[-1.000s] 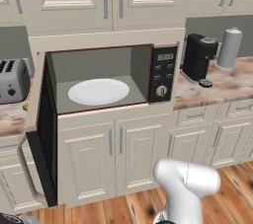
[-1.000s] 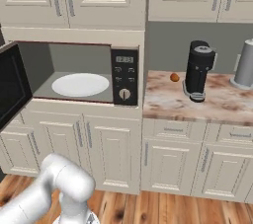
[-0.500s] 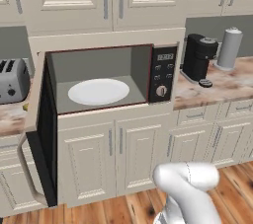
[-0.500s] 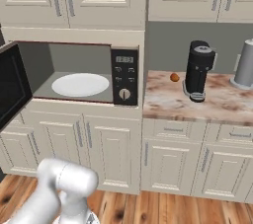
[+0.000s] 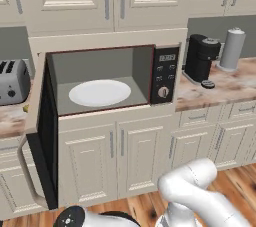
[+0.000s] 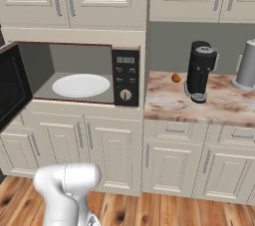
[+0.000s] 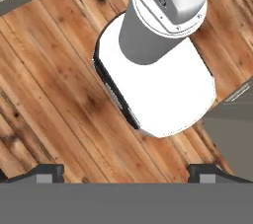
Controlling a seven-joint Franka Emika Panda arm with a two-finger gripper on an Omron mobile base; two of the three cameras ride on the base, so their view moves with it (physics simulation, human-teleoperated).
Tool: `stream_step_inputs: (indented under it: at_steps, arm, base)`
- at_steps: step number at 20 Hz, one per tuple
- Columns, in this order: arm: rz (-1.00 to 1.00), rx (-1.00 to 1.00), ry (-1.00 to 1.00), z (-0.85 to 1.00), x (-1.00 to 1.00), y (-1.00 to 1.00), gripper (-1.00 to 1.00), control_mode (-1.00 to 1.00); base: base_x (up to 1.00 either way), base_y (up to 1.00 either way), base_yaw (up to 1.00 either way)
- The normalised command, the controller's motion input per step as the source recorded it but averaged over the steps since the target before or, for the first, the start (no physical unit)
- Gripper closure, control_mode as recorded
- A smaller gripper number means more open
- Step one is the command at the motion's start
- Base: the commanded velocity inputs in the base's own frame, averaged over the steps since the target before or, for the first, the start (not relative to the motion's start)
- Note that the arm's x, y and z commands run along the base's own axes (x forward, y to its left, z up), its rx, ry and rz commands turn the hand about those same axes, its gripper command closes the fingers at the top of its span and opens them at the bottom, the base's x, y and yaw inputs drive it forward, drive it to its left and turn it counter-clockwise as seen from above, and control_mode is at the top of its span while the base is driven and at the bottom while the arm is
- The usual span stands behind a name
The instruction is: Place the sponge inside the microwave to prepare for sanitizing.
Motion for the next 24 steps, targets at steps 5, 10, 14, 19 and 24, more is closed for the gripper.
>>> stream_step_inputs:
  at_steps: [5,10,14,19,24]
  arm:
    - [0.24,0.41,0.12,0.15,0.02,-0.97,-1.0,-1.0]
    - [0.25,0.31,0.16,0.14,0.28,-0.82,-1.0,-1.0]
    - [0.19,0.04,0.1,0.0,0.75,-0.58,-1.0,-1.0]
    - [0.12,-0.02,-0.01,0.0,0.71,-0.35,-1.0,-1.0]
    - [0.09,-0.18,-0.31,0.01,0.14,-0.1,-1.0,-1.0]
  base:
    - [0.0,0.0,0.0]
    - [0.0,0.0,0.0]
    - [0.0,0.0,0.0]
    - [0.0,0.0,0.0]
    - [0.0,0.0,0.0]
